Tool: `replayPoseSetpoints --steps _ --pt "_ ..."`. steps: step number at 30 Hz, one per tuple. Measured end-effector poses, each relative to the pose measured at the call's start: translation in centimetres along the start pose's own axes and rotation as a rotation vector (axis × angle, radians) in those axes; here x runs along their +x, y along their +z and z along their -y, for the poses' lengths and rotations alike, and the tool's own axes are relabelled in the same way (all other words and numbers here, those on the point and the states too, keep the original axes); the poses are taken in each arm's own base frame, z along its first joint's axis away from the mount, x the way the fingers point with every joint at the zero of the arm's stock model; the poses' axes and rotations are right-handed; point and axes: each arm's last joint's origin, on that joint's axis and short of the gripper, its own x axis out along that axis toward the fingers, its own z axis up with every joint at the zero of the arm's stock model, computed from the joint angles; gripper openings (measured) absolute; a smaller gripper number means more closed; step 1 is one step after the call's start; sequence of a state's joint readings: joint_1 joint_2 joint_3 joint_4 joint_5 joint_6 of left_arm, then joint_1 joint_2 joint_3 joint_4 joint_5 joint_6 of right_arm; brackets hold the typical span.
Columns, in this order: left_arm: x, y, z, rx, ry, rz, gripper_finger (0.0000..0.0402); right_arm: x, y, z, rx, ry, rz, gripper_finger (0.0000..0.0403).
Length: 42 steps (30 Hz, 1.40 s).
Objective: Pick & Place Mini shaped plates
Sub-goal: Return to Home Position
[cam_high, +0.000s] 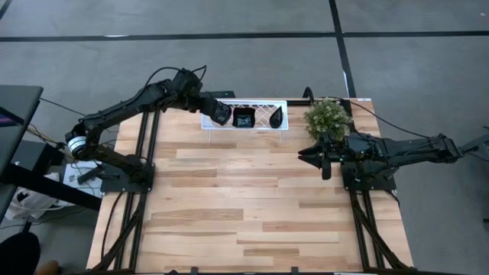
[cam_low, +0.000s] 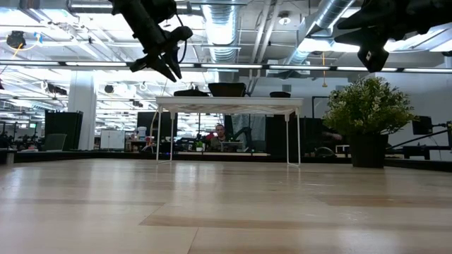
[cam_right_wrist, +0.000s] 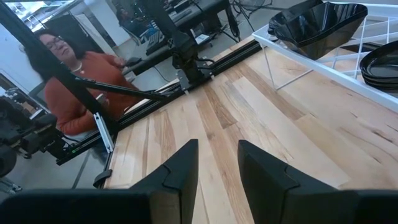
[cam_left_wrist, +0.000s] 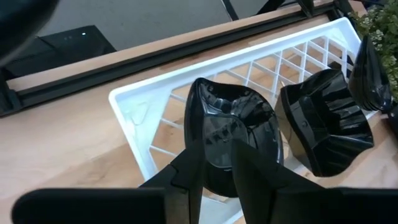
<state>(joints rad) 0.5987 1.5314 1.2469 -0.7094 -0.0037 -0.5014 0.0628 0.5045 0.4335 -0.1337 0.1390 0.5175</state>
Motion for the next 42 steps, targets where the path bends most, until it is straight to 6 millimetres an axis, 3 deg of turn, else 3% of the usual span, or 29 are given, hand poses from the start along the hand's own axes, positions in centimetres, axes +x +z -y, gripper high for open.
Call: replayPoseSetpoints --steps 5,10,24,30,37,42 --pt "-0.5 -0.2 0.3 0.01 -0.008 0.01 0.0082 0.0 0.0 0.0 0.0 0.0 0.0 0.0108" --pt "-2.1 -1.2 1.9 0.074 -0.059 0.03 0.0082 0.0 -0.1 0.0 -0.002 -0.005 -0.009 0.0108" --pt "-11.0 -6.0 6.4 0.294 -0.157 0.304 0.0082 0.0 -0.1 0.1 -0.002 -0.004 -0.015 0.0108" --pt "-13.4 -8.3 8.1 0.403 -0.254 0.351 0.0082 0.0 0.0 0.0 0.016 0.006 0.001 0.0108" --pt "-13.1 -11.2 9.9 0.513 -0.441 0.467 0.0082 0.0 0.1 -0.1 0.016 0.008 0.004 0.0108" --pt "-11.7 -13.7 8.6 0.515 -0.495 0.467 0.0082 0.0 0.1 -0.1 0.016 0.011 0.002 0.0108"
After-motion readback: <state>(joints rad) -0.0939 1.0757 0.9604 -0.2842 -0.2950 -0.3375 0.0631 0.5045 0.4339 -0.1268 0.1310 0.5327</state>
